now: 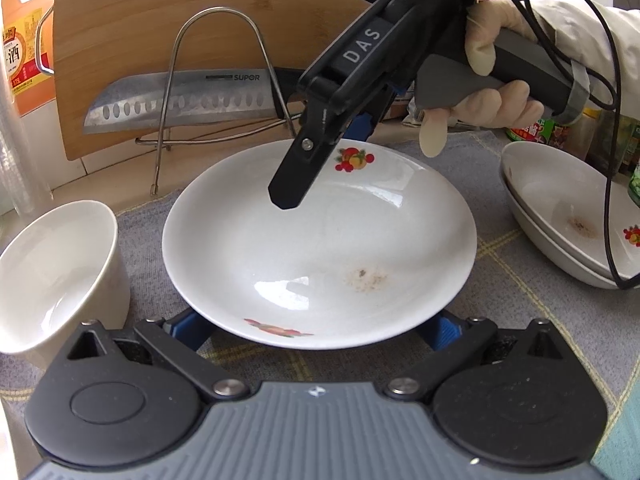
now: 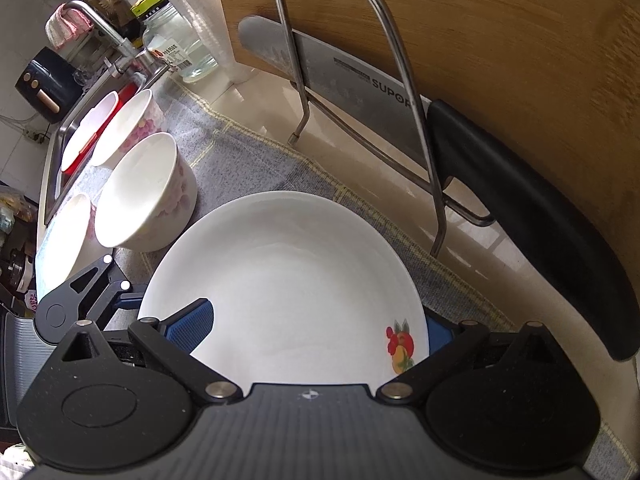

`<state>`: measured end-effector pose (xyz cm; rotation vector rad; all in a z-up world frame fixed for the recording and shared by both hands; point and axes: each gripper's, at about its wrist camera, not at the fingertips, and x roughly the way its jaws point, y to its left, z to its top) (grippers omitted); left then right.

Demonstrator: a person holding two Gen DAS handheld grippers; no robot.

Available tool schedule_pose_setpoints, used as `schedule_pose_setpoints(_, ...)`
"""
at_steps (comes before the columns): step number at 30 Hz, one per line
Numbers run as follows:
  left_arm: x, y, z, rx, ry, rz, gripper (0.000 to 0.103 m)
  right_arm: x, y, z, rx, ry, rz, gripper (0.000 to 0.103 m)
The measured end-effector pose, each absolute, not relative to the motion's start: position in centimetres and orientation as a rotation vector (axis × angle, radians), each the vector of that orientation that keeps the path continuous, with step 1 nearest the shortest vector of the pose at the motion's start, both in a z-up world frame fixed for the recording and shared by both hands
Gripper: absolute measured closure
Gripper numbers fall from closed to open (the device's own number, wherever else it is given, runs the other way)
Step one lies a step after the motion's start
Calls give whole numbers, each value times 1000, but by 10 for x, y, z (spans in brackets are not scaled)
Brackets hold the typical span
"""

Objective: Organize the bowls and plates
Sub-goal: 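Lift the white plate with the right tool and carry it toward the stack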

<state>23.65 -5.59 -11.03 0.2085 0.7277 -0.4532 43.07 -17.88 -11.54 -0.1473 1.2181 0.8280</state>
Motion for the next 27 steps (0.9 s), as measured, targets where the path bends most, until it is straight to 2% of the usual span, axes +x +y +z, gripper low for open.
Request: schedule_pose_setpoints(27,223,-50,-107,260,718,-478,1,424,-175,-110,-98,1218,843,0)
